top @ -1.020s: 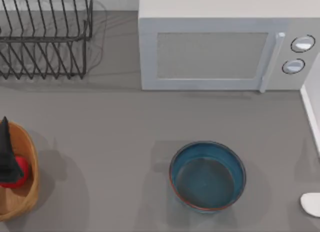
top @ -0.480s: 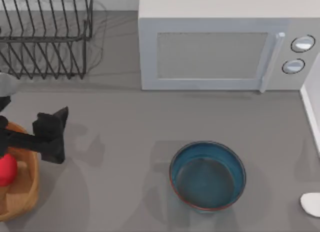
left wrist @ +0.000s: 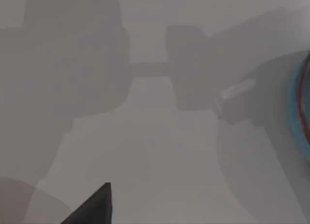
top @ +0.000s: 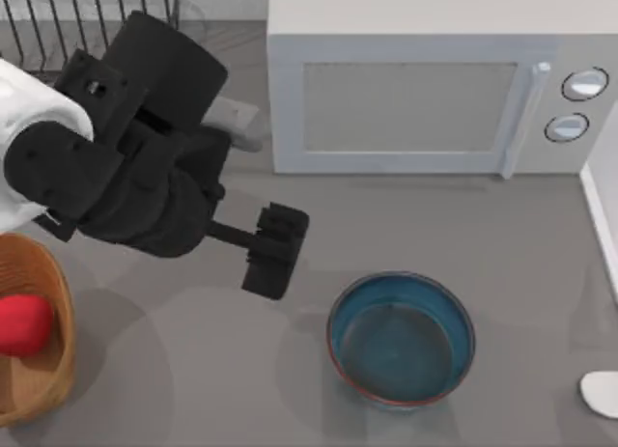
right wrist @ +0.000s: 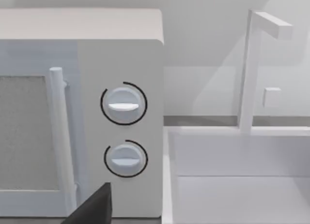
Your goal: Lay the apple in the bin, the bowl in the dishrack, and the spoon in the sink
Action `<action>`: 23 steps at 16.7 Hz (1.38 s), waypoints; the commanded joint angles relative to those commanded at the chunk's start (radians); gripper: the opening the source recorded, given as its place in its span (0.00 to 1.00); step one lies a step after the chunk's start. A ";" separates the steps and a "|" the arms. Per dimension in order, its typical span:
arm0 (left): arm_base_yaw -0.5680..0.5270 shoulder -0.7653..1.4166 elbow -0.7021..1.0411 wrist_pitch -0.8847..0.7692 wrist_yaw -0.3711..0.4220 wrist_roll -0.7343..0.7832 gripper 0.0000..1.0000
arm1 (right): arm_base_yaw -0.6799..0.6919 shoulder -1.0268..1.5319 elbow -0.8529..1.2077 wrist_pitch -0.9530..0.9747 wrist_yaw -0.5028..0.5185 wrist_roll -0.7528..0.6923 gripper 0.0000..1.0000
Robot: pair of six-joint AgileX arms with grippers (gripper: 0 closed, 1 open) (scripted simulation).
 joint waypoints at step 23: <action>-0.381 1.167 1.457 -0.858 0.029 -0.681 1.00 | 0.000 0.000 0.000 0.000 0.000 0.000 1.00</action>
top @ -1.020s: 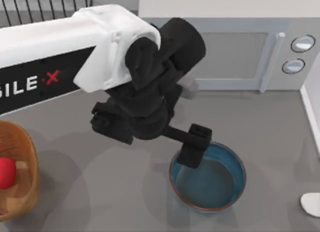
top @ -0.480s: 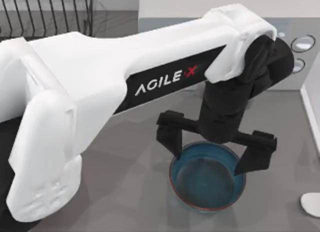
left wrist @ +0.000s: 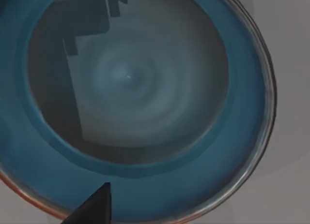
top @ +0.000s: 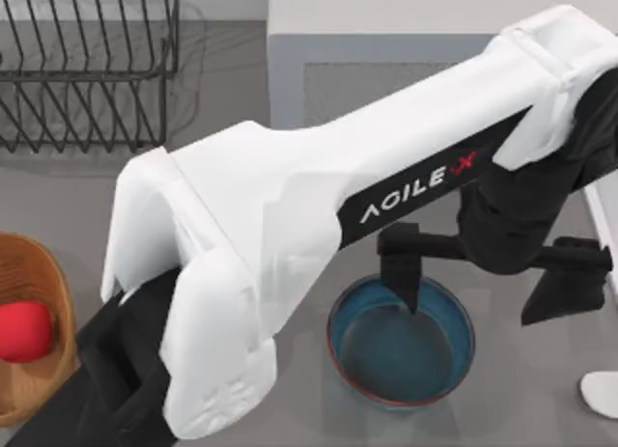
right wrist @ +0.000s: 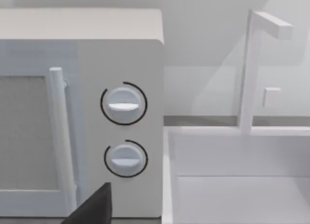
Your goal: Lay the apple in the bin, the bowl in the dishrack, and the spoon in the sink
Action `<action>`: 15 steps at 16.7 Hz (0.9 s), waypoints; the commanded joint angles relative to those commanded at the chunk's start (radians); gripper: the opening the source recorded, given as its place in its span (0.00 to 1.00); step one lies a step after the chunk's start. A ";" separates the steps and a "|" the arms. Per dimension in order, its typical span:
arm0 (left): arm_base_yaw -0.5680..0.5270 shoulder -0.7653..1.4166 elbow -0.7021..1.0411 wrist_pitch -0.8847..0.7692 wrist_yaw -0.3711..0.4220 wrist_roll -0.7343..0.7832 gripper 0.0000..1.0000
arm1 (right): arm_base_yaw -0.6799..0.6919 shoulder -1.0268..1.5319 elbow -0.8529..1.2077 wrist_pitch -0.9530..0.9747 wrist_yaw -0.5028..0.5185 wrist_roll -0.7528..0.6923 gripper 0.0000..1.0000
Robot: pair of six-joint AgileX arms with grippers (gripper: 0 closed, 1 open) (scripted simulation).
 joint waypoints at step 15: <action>-0.003 0.031 0.096 0.017 -0.017 -0.099 1.00 | 0.000 0.000 0.000 0.000 0.000 0.000 1.00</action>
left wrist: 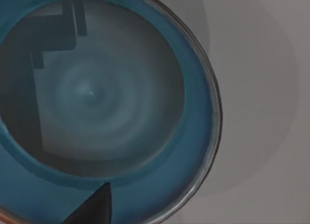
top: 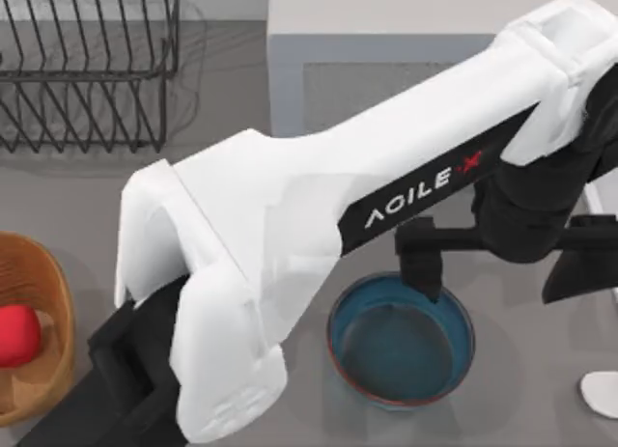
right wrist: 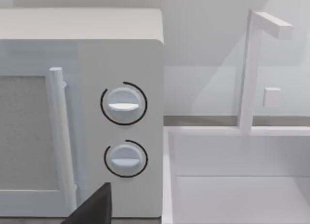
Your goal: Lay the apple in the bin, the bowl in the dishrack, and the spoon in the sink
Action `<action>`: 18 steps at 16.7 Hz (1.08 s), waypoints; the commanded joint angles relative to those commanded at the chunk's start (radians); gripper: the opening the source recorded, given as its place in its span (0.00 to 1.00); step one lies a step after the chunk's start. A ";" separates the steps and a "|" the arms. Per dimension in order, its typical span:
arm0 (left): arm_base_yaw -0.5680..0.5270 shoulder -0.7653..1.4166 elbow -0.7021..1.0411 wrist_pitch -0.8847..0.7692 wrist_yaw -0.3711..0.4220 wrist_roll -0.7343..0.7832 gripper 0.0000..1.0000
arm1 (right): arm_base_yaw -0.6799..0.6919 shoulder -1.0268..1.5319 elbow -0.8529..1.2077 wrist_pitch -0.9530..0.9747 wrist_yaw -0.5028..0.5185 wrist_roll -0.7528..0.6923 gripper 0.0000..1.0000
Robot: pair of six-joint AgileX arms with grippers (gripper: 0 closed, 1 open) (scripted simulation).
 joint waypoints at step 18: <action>-0.002 -0.075 -0.492 0.414 -0.001 -0.002 0.77 | 0.000 0.000 0.000 0.000 0.000 0.000 1.00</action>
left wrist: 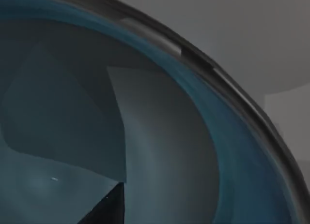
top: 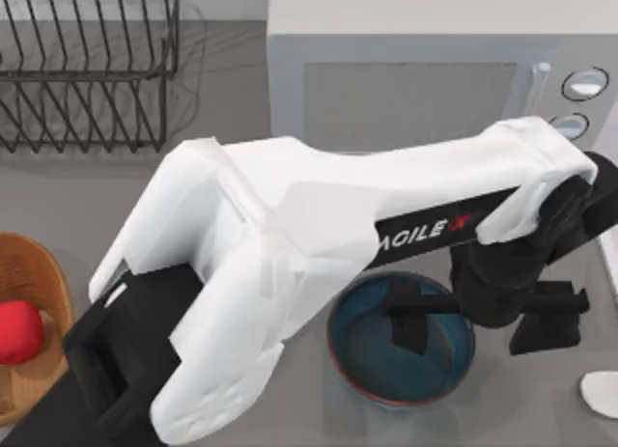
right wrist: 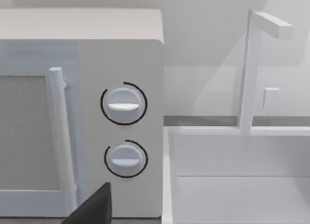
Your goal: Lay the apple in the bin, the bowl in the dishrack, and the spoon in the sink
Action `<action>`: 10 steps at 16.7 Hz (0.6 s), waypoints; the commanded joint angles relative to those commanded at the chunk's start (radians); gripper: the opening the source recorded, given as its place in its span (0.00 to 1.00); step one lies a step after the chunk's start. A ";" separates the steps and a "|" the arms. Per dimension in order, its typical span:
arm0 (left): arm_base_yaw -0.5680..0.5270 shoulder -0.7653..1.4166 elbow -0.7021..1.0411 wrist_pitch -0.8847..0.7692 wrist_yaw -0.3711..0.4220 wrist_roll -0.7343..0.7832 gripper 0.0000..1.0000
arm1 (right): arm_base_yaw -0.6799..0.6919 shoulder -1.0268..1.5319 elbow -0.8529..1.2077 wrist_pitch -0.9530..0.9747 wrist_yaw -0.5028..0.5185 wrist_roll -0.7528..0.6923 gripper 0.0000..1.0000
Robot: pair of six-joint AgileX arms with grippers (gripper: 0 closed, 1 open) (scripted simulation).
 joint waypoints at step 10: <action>0.000 0.000 0.000 0.000 0.000 0.000 0.02 | 0.000 0.000 0.000 0.000 0.000 0.000 1.00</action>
